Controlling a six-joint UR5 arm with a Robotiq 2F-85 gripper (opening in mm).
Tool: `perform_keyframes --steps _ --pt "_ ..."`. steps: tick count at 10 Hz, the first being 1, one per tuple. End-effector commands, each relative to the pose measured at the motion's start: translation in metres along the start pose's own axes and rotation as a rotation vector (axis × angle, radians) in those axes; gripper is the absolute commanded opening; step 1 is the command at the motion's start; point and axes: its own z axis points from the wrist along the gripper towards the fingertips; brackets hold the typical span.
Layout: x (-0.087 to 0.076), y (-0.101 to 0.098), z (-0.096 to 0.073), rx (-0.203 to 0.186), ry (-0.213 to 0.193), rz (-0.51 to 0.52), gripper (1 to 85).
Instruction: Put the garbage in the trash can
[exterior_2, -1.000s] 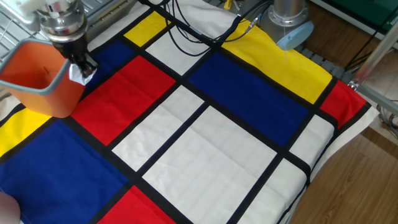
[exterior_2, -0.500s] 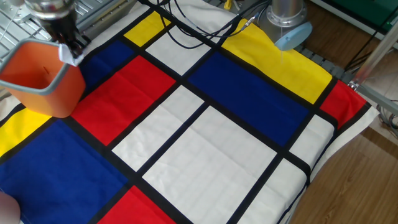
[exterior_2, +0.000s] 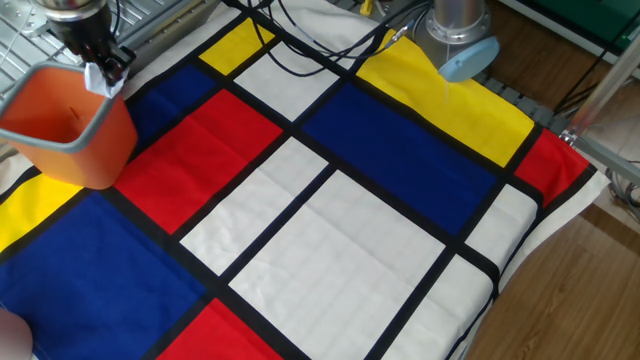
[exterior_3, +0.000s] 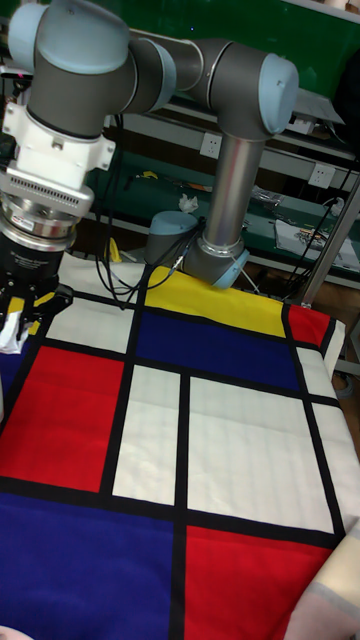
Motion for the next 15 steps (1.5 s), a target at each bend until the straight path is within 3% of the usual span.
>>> perform_keyframes --steps 1,3,5,8,9,11,15 --pt "0.005 -0.008 0.0 0.016 0.015 0.135 1.0" --pt "-0.006 -0.016 0.0 0.044 -0.032 0.209 1.0" --pt "-0.003 -0.022 0.0 0.065 -0.024 0.211 1.0" --pt "0.007 -0.007 0.0 0.011 0.022 0.078 1.0" --pt "0.006 -0.026 0.005 0.007 0.023 0.04 1.0" --pt "0.006 -0.045 0.012 0.017 0.017 0.009 1.0" --pt "-0.014 -0.063 0.027 0.027 -0.005 -0.046 1.0"
